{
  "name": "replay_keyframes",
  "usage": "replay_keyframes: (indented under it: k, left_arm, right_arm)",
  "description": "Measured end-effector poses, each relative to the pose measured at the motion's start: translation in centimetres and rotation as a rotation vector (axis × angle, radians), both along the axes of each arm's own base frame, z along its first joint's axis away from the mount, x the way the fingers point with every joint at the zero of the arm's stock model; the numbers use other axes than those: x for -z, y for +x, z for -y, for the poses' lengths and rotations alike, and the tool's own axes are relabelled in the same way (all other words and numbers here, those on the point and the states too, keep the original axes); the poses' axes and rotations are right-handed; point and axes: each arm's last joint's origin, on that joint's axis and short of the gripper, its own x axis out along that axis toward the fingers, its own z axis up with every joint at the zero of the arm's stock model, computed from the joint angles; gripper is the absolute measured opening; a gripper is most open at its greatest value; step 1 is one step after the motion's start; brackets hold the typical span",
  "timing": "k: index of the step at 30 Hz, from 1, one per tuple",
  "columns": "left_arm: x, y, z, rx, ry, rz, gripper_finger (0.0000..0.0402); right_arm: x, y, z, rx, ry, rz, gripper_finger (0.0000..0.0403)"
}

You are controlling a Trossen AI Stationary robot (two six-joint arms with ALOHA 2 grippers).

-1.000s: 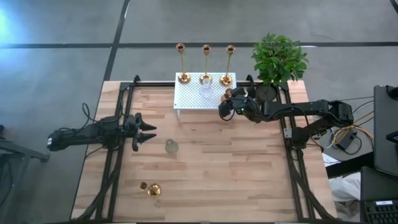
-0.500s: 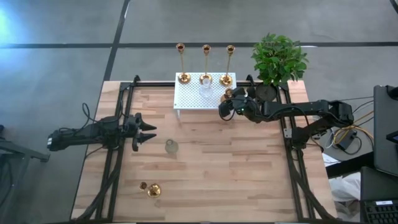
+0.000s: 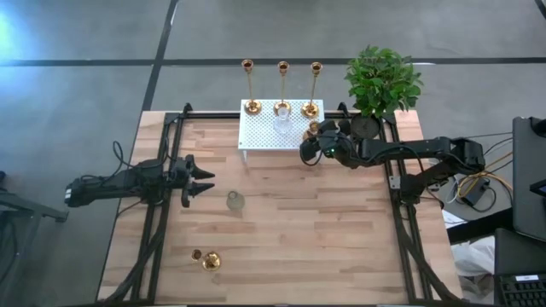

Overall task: Pick & Place candle stick holders
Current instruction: Put the yellow glass candle holder on the shelf, then put the green glass candle holder on the shelf

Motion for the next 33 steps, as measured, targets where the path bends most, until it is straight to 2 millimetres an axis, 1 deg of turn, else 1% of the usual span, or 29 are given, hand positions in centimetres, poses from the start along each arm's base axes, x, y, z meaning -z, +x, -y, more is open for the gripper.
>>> replay_keyframes:
  k: [9,19,24,29,33]
  left_arm:
    - [0.0,0.0,0.0,0.0,0.0,0.0,0.0188]
    - [0.0,0.0,0.0,0.0,0.0,0.0,0.0188]
    - [0.0,0.0,0.0,0.0,0.0,0.0,0.0188]
    - [0.0,0.0,0.0,0.0,0.0,0.001,0.0188]
    - [0.0,0.0,0.0,0.0,0.0,0.0,0.0188]
  right_arm:
    - [0.0,0.0,0.0,-0.003,-0.005,-0.005,0.0223]
    - [-0.3,-0.1,0.0,-0.02,-0.029,-0.026,0.0314]
    - [-0.4,-0.2,0.0,-0.029,-0.04,-0.038,0.0349]
    - [-0.6,-0.2,0.0,-0.039,-0.054,-0.05,0.0363]
    - [-1.4,-0.4,-0.1,-0.042,-0.064,-0.031,0.0363]
